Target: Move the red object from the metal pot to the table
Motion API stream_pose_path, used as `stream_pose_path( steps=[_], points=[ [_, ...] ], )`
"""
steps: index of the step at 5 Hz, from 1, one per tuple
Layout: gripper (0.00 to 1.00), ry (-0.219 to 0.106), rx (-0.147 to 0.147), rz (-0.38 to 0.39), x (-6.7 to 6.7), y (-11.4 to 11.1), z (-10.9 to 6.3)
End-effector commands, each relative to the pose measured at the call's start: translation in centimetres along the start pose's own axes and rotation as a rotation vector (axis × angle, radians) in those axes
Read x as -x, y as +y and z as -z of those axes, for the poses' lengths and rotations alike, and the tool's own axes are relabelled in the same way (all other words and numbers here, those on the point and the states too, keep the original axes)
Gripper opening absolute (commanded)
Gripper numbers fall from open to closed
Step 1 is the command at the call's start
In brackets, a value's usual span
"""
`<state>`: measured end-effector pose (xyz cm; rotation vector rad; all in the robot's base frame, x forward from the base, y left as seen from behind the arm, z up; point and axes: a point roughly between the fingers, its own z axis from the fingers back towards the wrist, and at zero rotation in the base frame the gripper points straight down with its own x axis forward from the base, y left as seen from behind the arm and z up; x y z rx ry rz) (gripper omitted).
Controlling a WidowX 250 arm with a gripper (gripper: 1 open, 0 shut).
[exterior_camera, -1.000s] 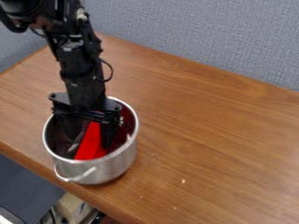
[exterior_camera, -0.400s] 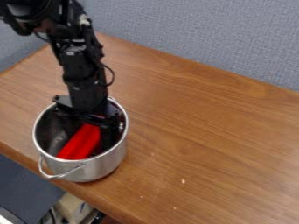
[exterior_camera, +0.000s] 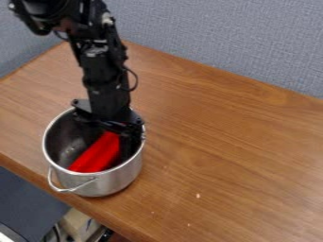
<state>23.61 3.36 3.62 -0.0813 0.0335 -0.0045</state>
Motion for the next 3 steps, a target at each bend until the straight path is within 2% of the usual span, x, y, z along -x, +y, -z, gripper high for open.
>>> stream_pose_path(
  steps=[1, 2, 3],
  points=[
    [0.0, -0.023, -0.004, -0.046, -0.14, 0.74, -0.01],
    [0.0, -0.025, -0.002, -0.096, 0.37, 1.46, 0.22],
    [0.0, -0.023, -0.003, -0.065, 0.68, 0.88, 0.72]
  ],
)
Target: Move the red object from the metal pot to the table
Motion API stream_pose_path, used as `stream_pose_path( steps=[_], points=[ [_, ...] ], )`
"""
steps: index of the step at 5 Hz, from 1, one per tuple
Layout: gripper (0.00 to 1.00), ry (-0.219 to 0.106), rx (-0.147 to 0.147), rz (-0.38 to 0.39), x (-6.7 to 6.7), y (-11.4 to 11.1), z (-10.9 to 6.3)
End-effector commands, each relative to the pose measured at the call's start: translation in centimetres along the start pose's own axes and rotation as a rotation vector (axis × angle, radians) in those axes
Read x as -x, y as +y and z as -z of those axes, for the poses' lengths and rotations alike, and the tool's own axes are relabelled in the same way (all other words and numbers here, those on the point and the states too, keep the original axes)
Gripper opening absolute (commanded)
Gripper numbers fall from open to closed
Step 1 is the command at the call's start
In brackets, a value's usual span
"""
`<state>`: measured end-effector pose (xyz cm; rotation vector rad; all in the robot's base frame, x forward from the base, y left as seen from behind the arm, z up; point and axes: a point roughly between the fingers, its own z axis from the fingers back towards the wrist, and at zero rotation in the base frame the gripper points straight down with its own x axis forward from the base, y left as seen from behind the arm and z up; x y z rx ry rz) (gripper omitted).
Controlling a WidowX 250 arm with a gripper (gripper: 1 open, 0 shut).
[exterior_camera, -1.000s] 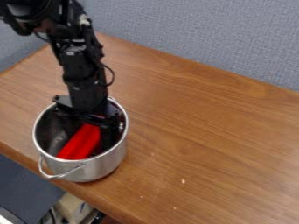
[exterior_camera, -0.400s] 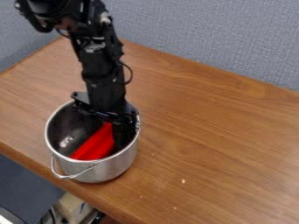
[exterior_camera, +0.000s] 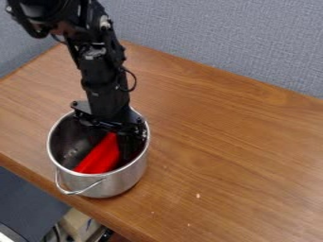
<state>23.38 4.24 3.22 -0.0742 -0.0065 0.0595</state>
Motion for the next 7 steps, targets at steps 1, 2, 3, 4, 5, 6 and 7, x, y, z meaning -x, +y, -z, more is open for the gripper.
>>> stream_pose_path(
  steps=[1, 2, 3, 4, 5, 6, 7],
  points=[
    [0.0, 0.023, 0.003, 0.027, 0.8, -0.5, 1.0],
    [1.0, 0.026, 0.002, 0.042, 0.7, -0.4, 0.3],
    [0.0, 0.024, 0.002, 0.006, 0.4, -0.9, 0.4],
    [0.0, 0.027, 0.002, 0.044, 0.9, -1.3, -0.6],
    [0.0, 0.031, 0.002, 0.083, 1.4, -1.8, -1.5],
    [0.0, 0.034, 0.002, 0.123, 1.8, -2.2, -2.2],
    [0.0, 0.035, 0.004, 0.133, 2.5, -1.4, -1.6]
  ],
)
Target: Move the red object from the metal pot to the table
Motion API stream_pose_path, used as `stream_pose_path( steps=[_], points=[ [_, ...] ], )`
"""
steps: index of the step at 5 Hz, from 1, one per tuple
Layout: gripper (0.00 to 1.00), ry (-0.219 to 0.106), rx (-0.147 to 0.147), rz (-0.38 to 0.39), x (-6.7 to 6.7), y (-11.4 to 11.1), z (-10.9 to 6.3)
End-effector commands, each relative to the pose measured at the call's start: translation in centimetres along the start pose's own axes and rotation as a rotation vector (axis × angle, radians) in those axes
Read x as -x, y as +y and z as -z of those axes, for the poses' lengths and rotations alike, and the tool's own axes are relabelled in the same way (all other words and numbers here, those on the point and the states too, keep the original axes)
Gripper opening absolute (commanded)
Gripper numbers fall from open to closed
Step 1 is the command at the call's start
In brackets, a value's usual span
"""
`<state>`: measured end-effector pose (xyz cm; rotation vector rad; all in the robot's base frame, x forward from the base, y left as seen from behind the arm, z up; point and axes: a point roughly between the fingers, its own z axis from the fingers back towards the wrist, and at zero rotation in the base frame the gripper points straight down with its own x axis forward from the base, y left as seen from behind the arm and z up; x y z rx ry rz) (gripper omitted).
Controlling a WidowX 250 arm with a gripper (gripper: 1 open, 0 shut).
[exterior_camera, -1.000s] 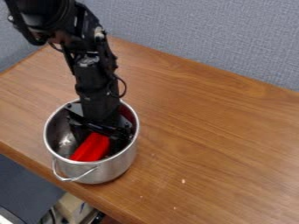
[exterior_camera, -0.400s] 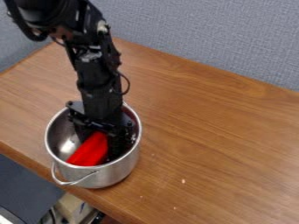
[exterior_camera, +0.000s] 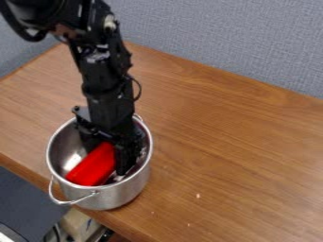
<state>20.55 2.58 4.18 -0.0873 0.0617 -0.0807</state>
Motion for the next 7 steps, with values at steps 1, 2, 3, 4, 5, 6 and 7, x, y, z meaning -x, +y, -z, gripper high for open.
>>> stream_pose_path(
  steps=[1, 2, 3, 4, 5, 6, 7],
  points=[
    [0.0, -0.041, -0.013, 0.003, 0.3, 1.0, -0.3],
    [0.0, -0.063, -0.027, -0.014, 0.0, 1.0, -1.3],
    [0.0, -0.066, -0.042, -0.026, -0.1, 1.6, -1.5],
    [0.0, -0.061, -0.054, -0.032, -0.2, 2.4, 0.3],
    [0.0, -0.055, -0.083, -0.052, -0.3, 3.0, 1.2],
    [0.0, -0.061, -0.085, -0.046, -0.3, 3.5, 1.3],
    [0.0, -0.067, -0.084, -0.037, 0.0, 3.5, 0.6]
  ],
)
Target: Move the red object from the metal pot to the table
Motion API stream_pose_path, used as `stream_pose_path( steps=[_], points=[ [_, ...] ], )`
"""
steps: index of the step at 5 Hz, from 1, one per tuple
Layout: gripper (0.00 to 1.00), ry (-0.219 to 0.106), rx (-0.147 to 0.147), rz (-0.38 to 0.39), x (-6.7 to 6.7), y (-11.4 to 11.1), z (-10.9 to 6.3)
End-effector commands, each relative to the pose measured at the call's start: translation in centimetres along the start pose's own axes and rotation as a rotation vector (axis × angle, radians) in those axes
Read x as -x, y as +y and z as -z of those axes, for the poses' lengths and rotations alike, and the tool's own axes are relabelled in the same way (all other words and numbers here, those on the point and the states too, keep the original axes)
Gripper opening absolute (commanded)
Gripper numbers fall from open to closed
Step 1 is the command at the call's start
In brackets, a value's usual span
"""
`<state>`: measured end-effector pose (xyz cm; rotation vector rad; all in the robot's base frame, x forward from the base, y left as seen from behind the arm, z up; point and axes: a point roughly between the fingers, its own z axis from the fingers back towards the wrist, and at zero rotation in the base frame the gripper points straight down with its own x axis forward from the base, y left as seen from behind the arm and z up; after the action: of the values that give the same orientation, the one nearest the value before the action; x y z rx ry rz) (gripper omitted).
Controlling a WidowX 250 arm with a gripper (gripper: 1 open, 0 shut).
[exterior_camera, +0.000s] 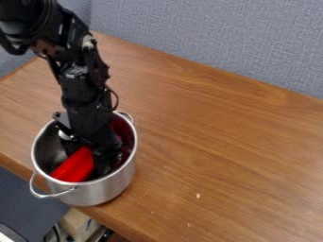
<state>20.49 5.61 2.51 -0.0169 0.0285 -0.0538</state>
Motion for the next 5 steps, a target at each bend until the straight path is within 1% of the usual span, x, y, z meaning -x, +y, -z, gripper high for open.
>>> stream_pose_path(
  steps=[1, 3, 4, 5],
  points=[
    [0.0, -0.04, -0.013, 0.0, 0.0, 0.4, -1.5],
    [0.0, -0.046, -0.02, 0.061, -1.0, -1.0, -3.1],
    [0.0, -0.048, -0.022, 0.07, -1.9, -0.6, -3.6],
    [0.0, -0.058, -0.047, 0.069, -3.3, -0.3, -6.0]
  ],
)
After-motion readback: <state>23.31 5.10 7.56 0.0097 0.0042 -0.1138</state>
